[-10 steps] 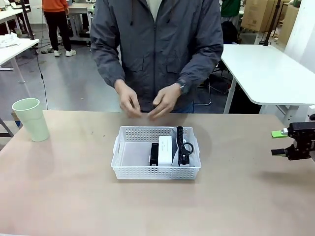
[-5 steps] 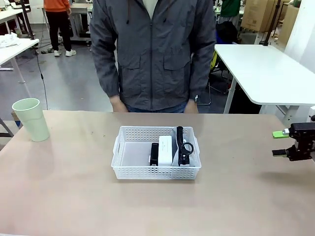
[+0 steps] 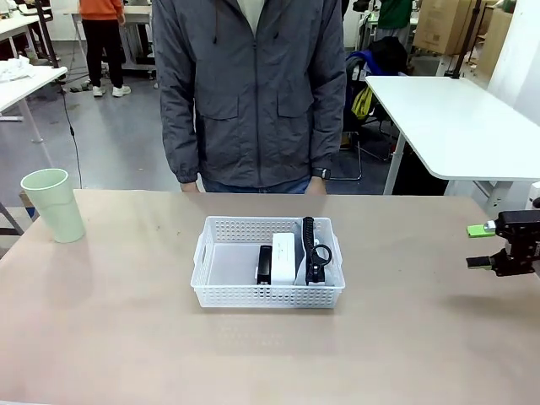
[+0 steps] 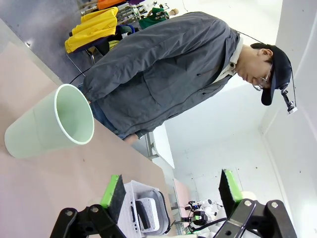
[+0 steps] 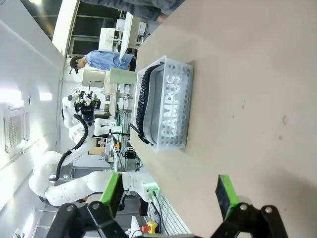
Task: Efficiently arrange items inside the basket to fit them all.
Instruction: Pick up the Reusable plastic cup and place it inside the Organizing basket.
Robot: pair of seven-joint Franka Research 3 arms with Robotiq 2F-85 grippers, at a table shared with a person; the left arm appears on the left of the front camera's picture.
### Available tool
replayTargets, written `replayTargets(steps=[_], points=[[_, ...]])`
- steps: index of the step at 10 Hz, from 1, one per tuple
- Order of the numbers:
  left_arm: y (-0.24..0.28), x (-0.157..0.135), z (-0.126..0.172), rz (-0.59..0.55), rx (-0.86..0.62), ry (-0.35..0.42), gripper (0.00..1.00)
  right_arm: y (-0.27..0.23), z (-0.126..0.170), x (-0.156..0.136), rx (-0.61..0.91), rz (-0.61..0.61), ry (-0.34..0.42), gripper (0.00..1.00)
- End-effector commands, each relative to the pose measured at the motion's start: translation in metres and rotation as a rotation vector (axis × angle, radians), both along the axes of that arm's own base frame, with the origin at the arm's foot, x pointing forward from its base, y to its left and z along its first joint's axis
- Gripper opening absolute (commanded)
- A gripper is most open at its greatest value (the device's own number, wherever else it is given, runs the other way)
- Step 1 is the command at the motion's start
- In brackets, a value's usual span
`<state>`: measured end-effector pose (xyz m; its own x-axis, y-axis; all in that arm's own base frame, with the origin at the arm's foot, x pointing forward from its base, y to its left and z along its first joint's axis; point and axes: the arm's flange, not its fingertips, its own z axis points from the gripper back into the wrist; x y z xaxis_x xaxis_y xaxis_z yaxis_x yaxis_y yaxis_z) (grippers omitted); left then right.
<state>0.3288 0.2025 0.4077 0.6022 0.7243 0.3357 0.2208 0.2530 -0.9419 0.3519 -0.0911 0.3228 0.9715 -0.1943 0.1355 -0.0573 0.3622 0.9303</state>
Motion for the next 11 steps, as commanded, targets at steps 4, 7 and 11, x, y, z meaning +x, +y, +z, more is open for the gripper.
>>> replayTargets(steps=[4, 7, 11], points=[[-0.001, -0.001, 0.001, 0.000, -0.003, -0.023, 1.00, -0.001, 0.003, -0.003, 0.001, 0.011, 0.013, 1.00], [-0.001, -0.001, 0.001, 0.000, -0.003, -0.023, 1.00, -0.001, 0.003, -0.003, 0.001, 0.011, 0.013, 1.00], [-0.012, 0.010, 0.024, -0.088, 0.212, -0.182, 1.00, -0.001, 0.003, -0.003, 0.001, 0.011, 0.013, 1.00]])
